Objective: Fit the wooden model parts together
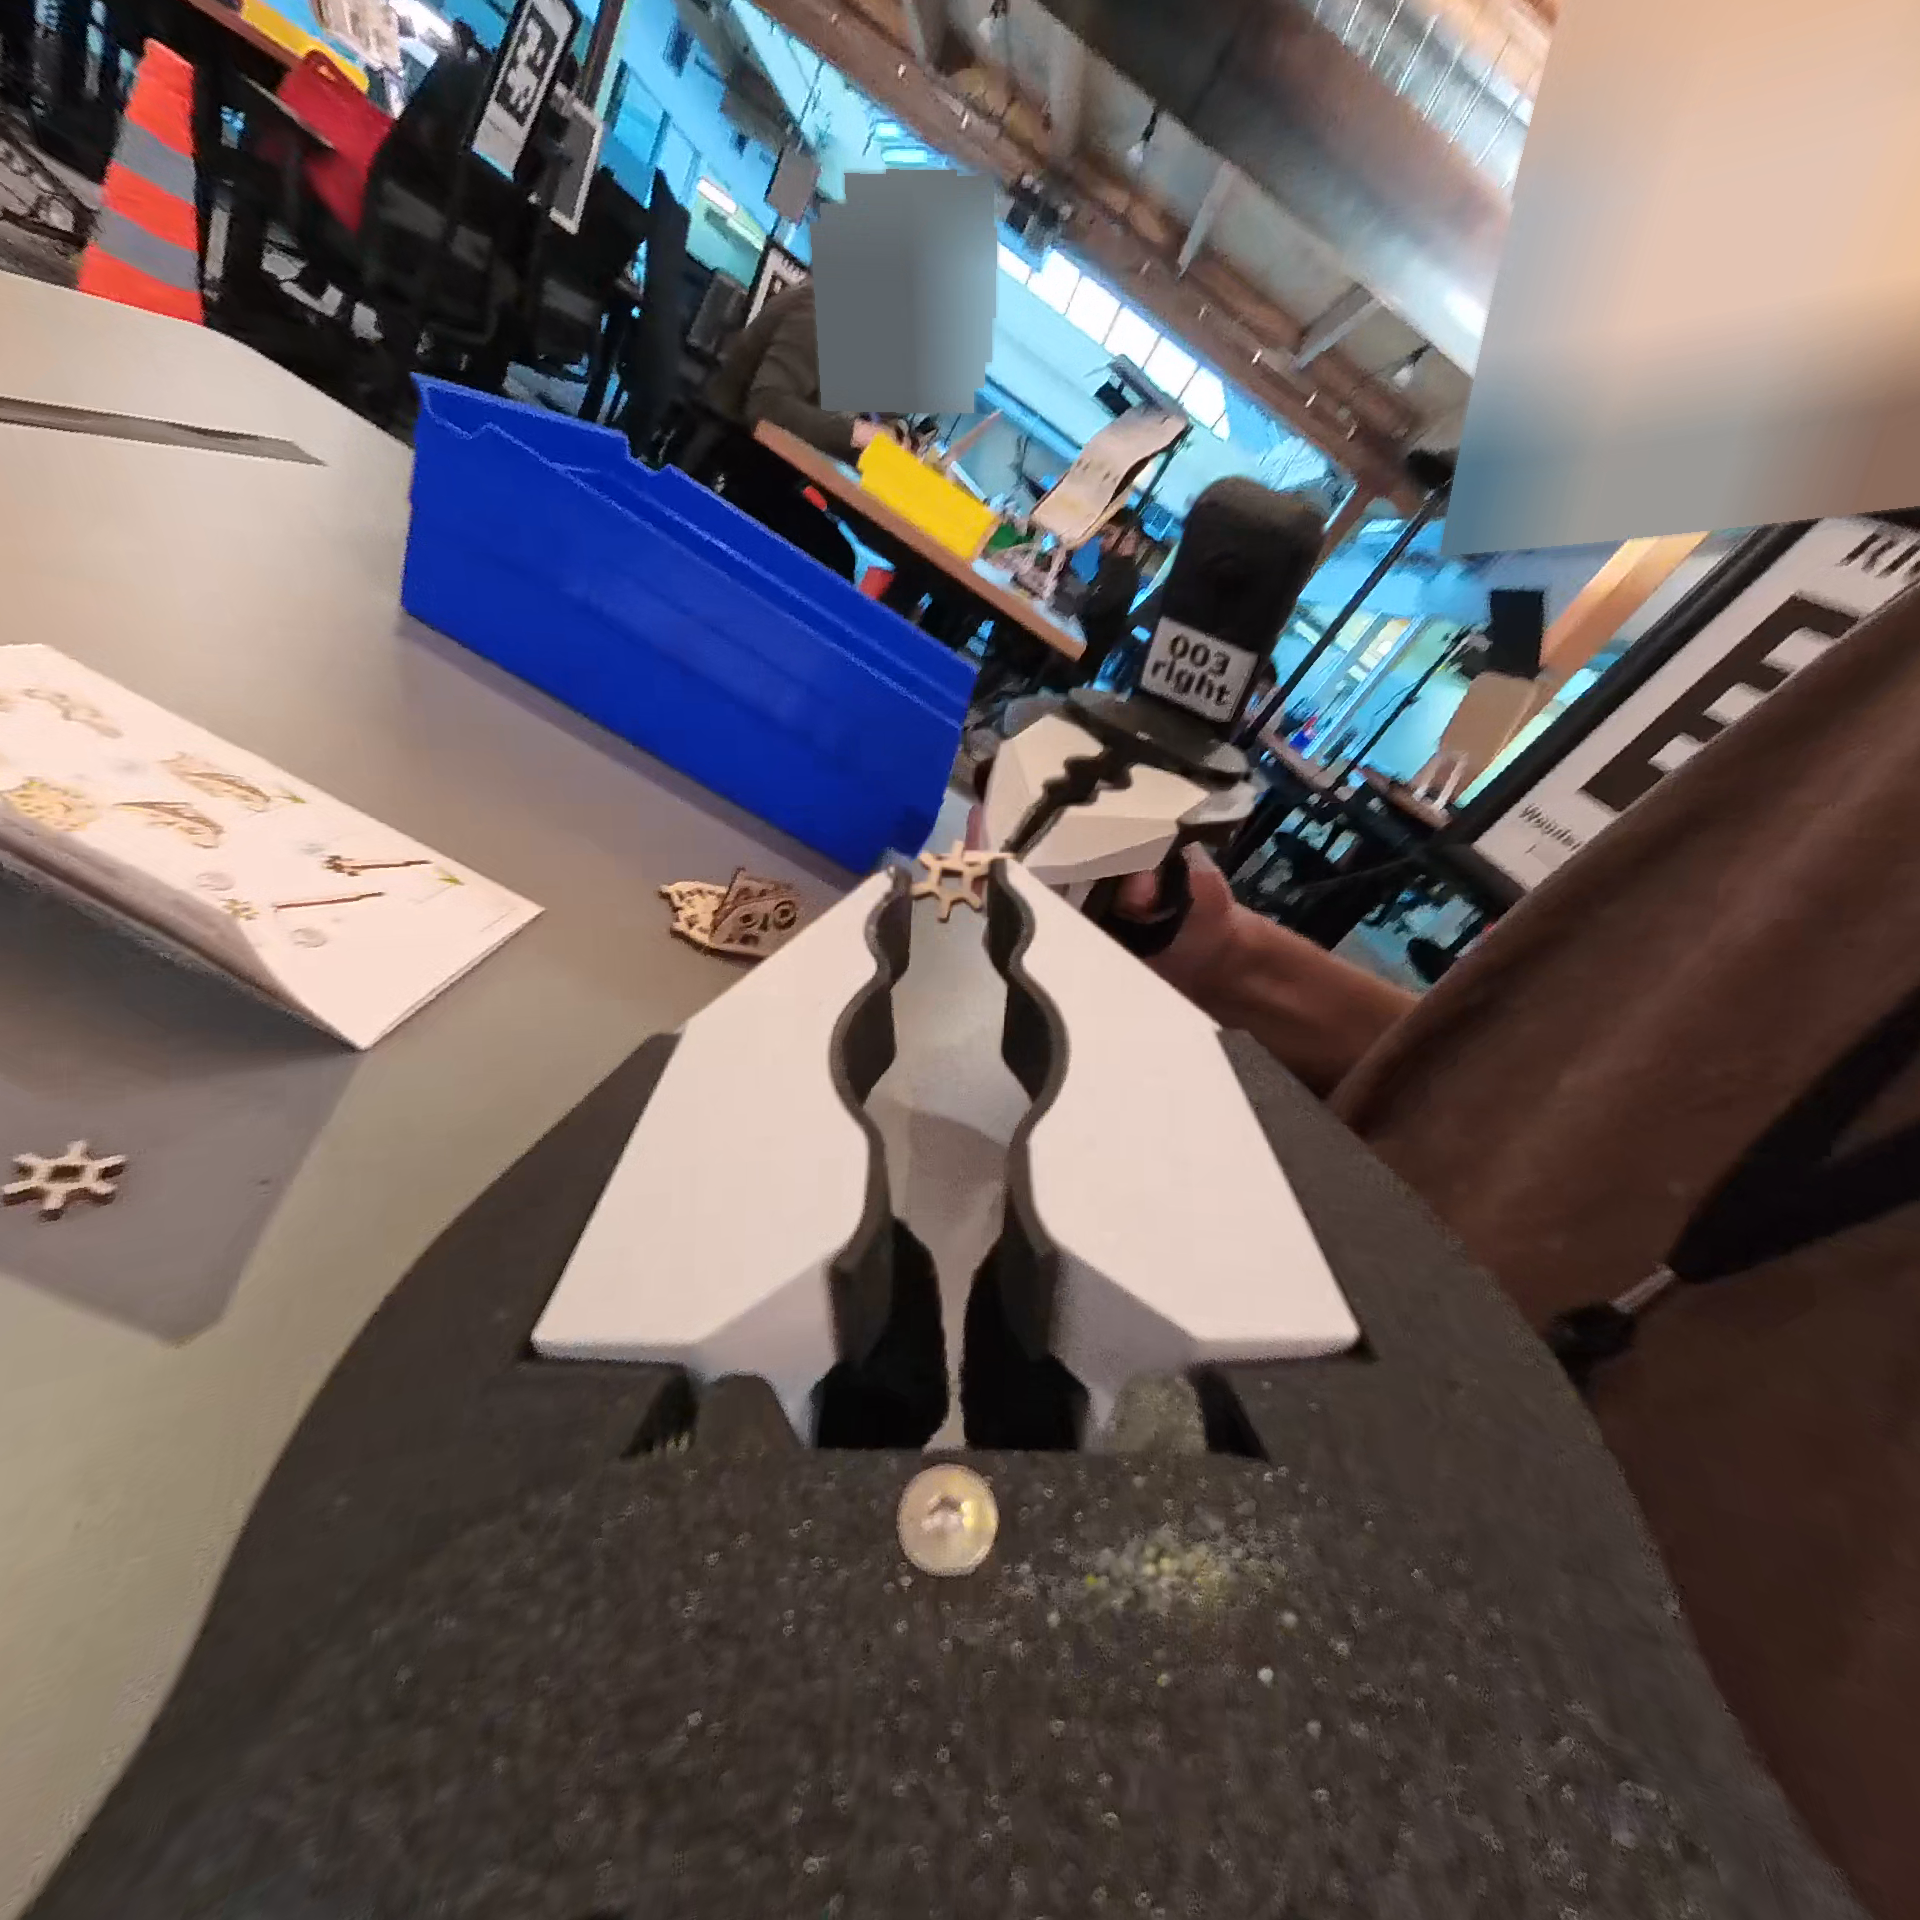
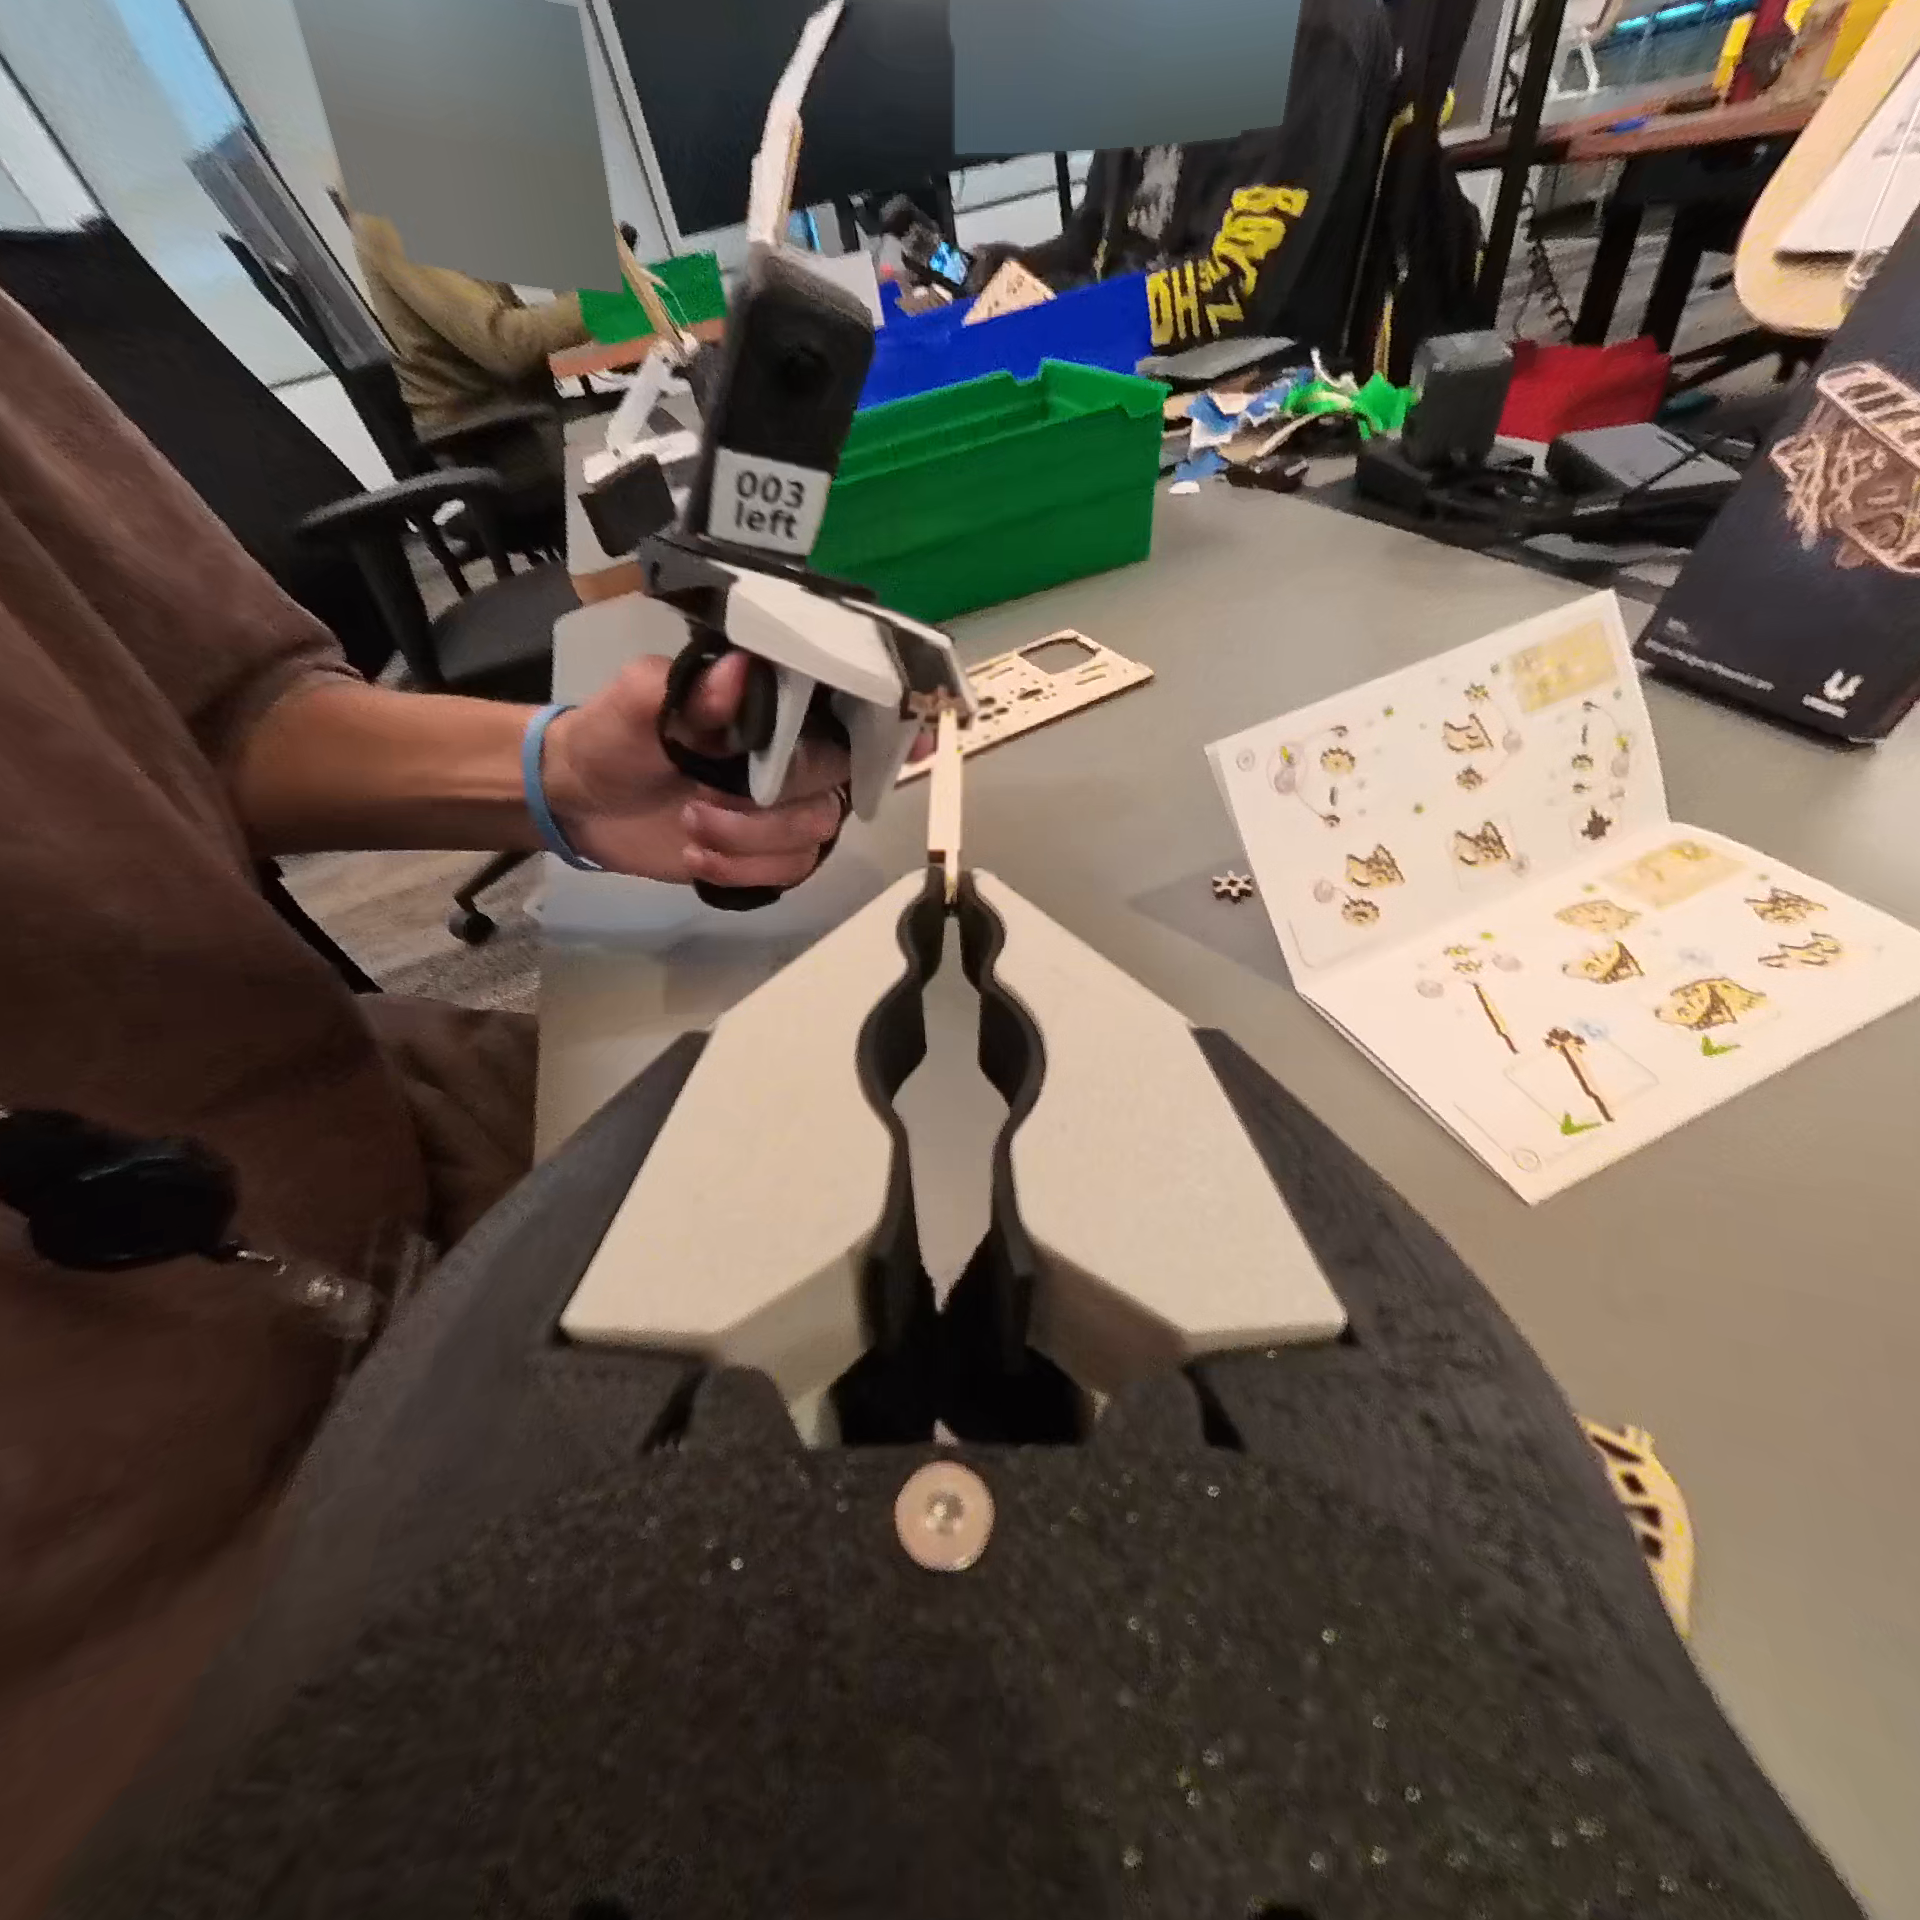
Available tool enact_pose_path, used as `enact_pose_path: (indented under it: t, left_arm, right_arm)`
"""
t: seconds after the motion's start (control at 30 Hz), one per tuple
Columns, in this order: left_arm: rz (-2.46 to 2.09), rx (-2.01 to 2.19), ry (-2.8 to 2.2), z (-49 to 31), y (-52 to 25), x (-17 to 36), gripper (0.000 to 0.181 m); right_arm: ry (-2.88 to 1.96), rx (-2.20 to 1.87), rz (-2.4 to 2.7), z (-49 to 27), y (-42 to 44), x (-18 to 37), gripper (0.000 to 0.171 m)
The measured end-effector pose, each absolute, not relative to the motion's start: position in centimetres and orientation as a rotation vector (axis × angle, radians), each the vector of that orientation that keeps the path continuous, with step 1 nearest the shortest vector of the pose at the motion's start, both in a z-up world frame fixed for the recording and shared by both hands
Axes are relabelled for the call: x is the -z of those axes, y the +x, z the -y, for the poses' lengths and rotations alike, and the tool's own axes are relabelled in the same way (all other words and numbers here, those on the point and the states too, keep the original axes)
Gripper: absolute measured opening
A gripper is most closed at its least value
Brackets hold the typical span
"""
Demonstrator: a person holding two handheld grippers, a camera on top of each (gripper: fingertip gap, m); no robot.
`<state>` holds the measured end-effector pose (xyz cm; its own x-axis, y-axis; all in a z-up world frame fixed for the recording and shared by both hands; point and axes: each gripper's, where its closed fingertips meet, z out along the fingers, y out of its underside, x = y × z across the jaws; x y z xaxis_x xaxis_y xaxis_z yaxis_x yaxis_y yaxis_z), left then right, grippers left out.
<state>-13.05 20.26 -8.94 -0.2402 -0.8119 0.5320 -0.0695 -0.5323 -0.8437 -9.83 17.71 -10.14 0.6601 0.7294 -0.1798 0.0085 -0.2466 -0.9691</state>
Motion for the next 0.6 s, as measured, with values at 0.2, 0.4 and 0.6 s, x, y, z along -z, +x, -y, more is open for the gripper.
enact_pose_path:
  t: [0.2, 0.4, 0.6]
  left_arm:
    - [-1.028, 1.914, -1.441, -20.2, -13.3, 7.8, 0.011]
    - [-0.991, 1.970, -1.411, -19.9, -13.3, 7.0, 0.012]
    - [-1.002, 1.966, -1.382, -19.7, -13.3, 6.4, 0.011]
  right_arm:
    - [-1.654, -0.806, 0.596, -17.5, -10.3, 9.2, 0.002]
    - [-1.639, -0.854, 0.574, -17.5, -10.3, 9.0, 0.002]
    - [-1.608, -0.927, 0.549, -17.2, -10.5, 8.4, 0.002]
